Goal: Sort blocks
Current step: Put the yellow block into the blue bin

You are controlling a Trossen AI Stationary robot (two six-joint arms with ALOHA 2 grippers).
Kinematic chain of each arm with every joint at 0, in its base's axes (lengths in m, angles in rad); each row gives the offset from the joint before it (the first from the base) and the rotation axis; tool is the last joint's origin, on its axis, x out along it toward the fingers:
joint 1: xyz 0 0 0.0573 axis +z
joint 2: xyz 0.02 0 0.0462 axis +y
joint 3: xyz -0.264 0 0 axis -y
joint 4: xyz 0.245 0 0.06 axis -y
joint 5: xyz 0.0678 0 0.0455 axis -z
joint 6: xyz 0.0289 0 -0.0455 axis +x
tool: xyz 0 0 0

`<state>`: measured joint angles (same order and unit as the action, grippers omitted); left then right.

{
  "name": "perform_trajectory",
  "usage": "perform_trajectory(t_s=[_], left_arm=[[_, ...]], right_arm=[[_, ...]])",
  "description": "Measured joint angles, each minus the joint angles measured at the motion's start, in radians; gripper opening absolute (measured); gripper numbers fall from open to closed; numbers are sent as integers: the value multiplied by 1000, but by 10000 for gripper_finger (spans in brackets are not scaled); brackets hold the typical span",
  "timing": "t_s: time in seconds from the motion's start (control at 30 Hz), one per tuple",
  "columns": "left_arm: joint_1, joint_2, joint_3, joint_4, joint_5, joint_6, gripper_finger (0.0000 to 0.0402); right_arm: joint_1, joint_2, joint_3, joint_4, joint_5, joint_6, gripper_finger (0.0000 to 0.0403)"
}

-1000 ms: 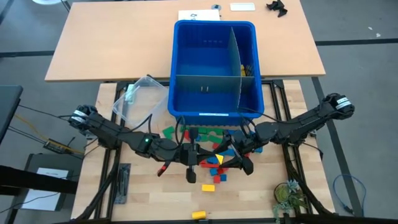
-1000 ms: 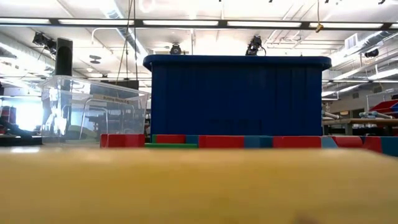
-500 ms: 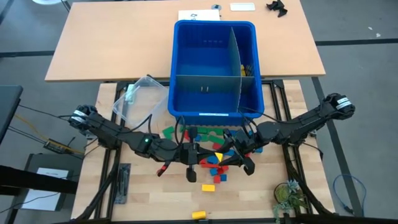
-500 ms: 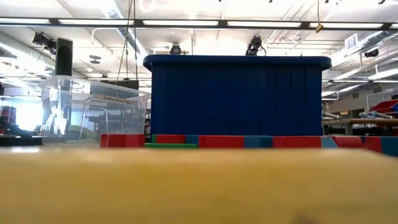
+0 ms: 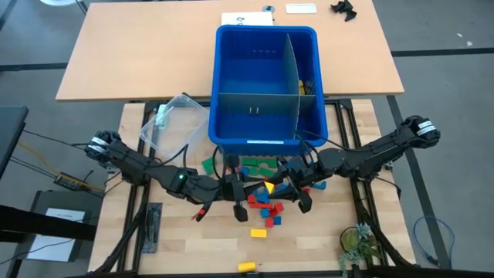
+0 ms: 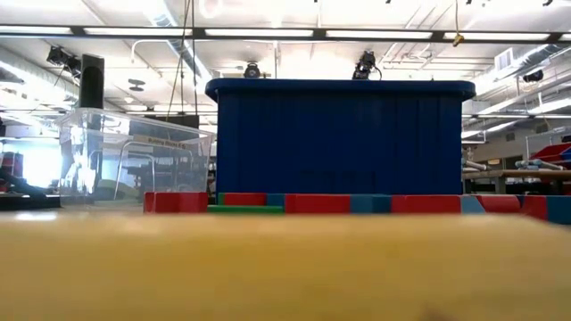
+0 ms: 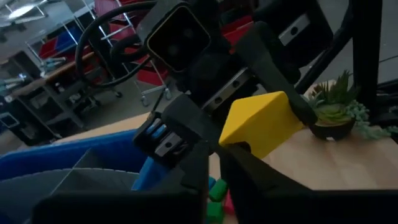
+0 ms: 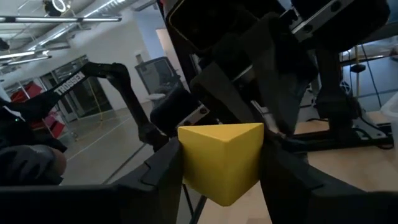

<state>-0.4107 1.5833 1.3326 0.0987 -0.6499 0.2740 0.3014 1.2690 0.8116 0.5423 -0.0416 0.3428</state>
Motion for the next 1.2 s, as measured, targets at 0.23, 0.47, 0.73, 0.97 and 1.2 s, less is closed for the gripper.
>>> perform_trajectory(t_s=[0.23,0.47,0.73,0.97,1.2], left_arm=[[-15,-48,0,-82,-12,-63,163],[-55,-158,1,-262,-9,-162,218],[-70,-183,-12,-534,-7,-374,218],[-69,-180,-162,-492,3,-538,218],[-68,-180,-340,-304,14,-649,218]], right_arm=[[-13,1,0,2,-16,3,183],[-57,1,0,27,-22,3,178],[-204,-16,82,-100,7,-86,177],[-421,-19,286,-594,112,-232,185],[-676,-20,463,-967,255,-343,176]])
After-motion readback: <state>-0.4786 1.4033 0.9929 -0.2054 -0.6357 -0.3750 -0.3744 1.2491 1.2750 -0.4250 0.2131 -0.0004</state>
